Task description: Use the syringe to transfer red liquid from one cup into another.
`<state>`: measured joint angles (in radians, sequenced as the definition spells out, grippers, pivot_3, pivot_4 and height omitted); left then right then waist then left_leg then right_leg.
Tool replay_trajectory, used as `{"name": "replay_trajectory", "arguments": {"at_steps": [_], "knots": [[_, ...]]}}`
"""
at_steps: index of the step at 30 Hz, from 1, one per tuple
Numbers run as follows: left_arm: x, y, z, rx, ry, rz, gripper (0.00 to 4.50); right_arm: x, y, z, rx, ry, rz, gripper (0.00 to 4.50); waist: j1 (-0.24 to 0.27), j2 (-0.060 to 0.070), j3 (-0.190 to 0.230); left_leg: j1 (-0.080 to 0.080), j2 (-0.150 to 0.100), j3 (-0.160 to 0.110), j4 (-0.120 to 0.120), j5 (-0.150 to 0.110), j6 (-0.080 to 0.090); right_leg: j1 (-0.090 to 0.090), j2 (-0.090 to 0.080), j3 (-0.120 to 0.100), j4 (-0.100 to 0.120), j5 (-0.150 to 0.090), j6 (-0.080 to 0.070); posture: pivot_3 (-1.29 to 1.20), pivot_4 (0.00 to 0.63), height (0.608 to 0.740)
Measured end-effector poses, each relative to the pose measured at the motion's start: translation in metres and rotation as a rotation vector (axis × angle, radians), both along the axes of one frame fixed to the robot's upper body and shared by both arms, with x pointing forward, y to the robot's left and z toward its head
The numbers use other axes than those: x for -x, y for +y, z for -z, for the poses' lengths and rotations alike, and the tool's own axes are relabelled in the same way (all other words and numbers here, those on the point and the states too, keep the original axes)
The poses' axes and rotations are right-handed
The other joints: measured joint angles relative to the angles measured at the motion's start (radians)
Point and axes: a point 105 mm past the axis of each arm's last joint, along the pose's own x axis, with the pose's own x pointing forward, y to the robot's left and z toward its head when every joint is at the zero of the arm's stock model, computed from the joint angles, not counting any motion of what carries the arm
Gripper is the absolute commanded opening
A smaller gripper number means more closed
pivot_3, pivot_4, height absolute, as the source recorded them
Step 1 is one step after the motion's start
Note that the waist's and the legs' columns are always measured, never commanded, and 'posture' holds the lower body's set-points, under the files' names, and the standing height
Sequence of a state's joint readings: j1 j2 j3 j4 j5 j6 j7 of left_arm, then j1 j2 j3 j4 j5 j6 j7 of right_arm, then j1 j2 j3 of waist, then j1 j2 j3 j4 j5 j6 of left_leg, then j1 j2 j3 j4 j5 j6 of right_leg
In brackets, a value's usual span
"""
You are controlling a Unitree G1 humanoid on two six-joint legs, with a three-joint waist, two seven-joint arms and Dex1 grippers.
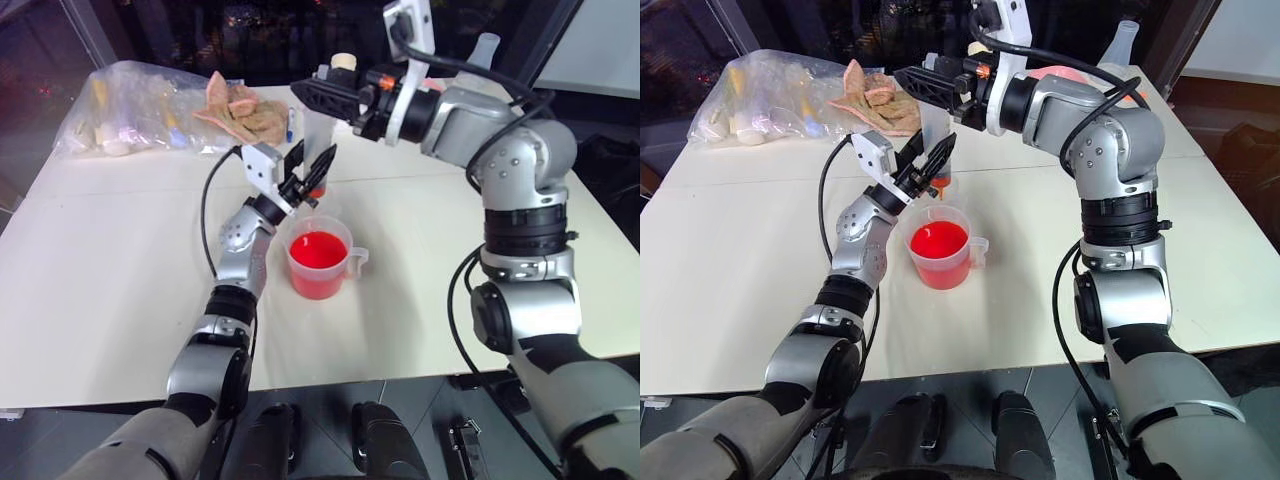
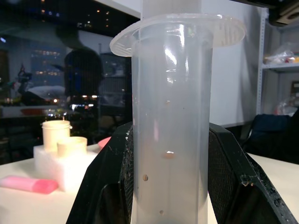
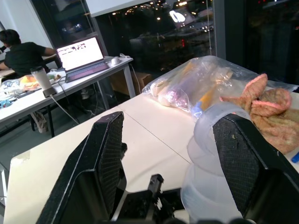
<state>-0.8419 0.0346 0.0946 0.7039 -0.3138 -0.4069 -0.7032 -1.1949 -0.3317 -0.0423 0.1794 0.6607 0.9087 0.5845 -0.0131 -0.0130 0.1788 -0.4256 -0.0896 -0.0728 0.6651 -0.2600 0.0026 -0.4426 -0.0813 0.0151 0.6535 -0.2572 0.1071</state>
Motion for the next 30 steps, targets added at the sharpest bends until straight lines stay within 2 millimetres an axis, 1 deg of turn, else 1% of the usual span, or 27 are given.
{"name": "replay_trajectory", "arguments": {"at_steps": [2, 4, 5, 12, 20, 30], "knots": [[0.000, 0.001, 0.002, 0.000, 0.004, -0.001, 1.52, -0.003, -0.001, 0.002, 0.011, 0.003, 0.018, 1.29, 0.000, 0.000, 0.000, 0.000, 0.000, 0.000, 0.000, 0.000, 0.000, 0.000, 0.000, 0.000, 0.000, 0.000, 0.000, 0.00, 0.150, 0.740], [0.000, 0.001, 0.001, -0.001, 0.003, 0.000, 1.52, -0.006, -0.001, 0.005, 0.014, 0.008, 0.031, 0.26, 0.000, 0.000, 0.000, 0.000, 0.000, 0.000, 0.000, 0.000, 0.000, 0.000, 0.000, 0.000, 0.000, 0.000, 0.000, 0.00, 0.150, 0.740], [0.000, 0.001, 0.001, -0.002, 0.003, -0.001, 1.52, -0.007, -0.001, 0.005, 0.015, 0.008, 0.035, 0.12, 0.000, 0.000, 0.000, 0.000, 0.000, 0.000, 0.000, 0.000, 0.000, 0.000, 0.000, 0.000, 0.000, 0.000, 0.000, 0.00, 0.150, 0.740], [-0.001, 0.002, 0.002, 0.001, 0.011, -0.008, 1.52, -0.009, 0.005, 0.009, 0.014, 0.007, 0.027, 0.12, -0.001, 0.000, 0.000, 0.000, 0.000, 0.000, 0.001, 0.000, -0.001, -0.001, 0.000, 0.000, 0.004, 0.000, 0.000, 0.00, 0.150, 0.740], [-0.001, 0.004, -0.006, 0.011, 0.016, -0.008, 1.52, -0.008, 0.010, 0.010, 0.009, 0.008, 0.016, 0.12, -0.002, 0.000, 0.000, 0.000, 0.000, 0.000, 0.002, 0.001, -0.001, -0.002, 0.000, 0.000, 0.007, 0.000, 0.000, 0.00, 0.150, 0.740], [-0.003, 0.003, -0.003, 0.012, 0.048, -0.005, 1.52, 0.001, 0.017, 0.027, 0.011, 0.047, -0.022, 0.12, -0.002, 0.000, 0.000, 0.001, 0.000, 0.000, 0.002, 0.001, -0.002, -0.003, 0.000, 0.000, 0.010, 0.000, 0.000, 0.00, 0.150, 0.740]]}}
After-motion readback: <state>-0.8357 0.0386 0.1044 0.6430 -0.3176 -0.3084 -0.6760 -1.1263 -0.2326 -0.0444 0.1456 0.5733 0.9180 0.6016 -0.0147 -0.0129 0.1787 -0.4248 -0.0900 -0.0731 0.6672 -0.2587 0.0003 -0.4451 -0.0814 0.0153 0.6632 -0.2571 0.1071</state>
